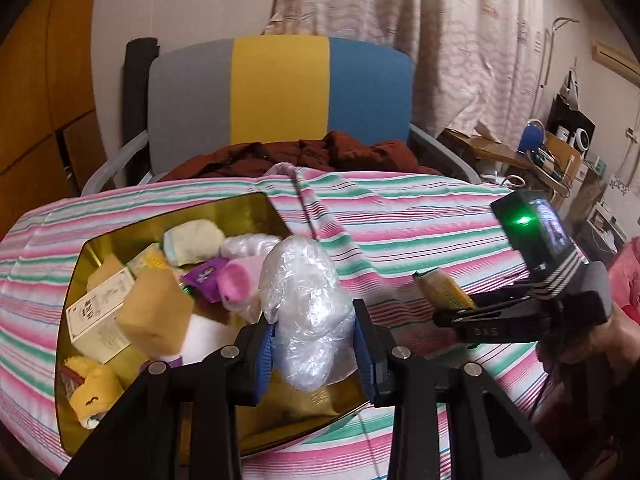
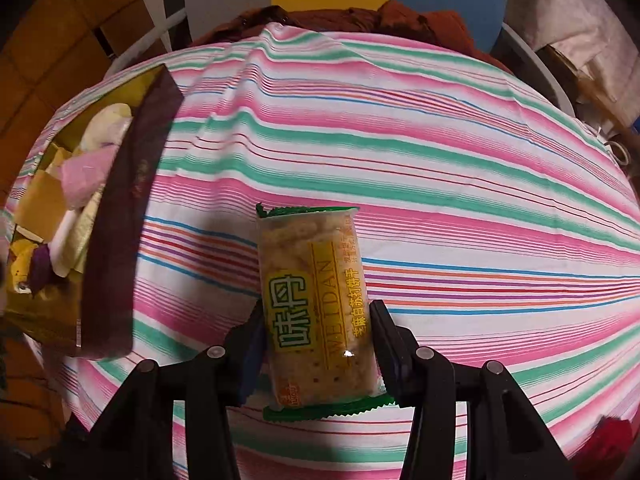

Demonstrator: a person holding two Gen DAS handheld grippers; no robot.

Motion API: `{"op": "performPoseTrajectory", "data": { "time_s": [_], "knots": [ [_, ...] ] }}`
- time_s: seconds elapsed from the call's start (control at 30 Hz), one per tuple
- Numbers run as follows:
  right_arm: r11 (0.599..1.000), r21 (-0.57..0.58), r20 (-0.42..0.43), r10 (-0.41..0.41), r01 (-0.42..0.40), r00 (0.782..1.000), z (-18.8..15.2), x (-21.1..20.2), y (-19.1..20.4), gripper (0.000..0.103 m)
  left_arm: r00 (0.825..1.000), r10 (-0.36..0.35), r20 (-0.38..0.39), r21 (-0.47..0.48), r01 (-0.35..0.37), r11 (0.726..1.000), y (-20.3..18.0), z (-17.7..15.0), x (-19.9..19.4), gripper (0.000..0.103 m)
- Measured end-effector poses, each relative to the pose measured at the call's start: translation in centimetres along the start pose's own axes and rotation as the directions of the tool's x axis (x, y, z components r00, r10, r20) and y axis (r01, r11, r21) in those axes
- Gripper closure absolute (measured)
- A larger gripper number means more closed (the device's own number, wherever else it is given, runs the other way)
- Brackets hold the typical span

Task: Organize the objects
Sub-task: 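Carry plastic bundle to tray with left gripper while right gripper carries cracker packet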

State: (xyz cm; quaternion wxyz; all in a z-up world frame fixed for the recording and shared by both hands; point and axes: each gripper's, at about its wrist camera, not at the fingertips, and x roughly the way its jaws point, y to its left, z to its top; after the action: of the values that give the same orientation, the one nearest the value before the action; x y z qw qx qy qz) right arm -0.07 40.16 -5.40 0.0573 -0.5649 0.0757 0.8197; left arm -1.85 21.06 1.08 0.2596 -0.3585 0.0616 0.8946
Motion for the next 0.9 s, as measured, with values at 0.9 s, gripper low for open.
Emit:
{"op": "performPoseTrajectory", "data": {
  "time_s": [0.9],
  "knots": [
    [0.982, 0.035, 0.206, 0.172, -0.183, 0.963, -0.4, -2.5, 5.3, 0.053, 0.998, 0.062, -0.032, -0.063, -0.064, 0.996, 3.7, -2.2, -0.2, 0.068]
  ]
}}
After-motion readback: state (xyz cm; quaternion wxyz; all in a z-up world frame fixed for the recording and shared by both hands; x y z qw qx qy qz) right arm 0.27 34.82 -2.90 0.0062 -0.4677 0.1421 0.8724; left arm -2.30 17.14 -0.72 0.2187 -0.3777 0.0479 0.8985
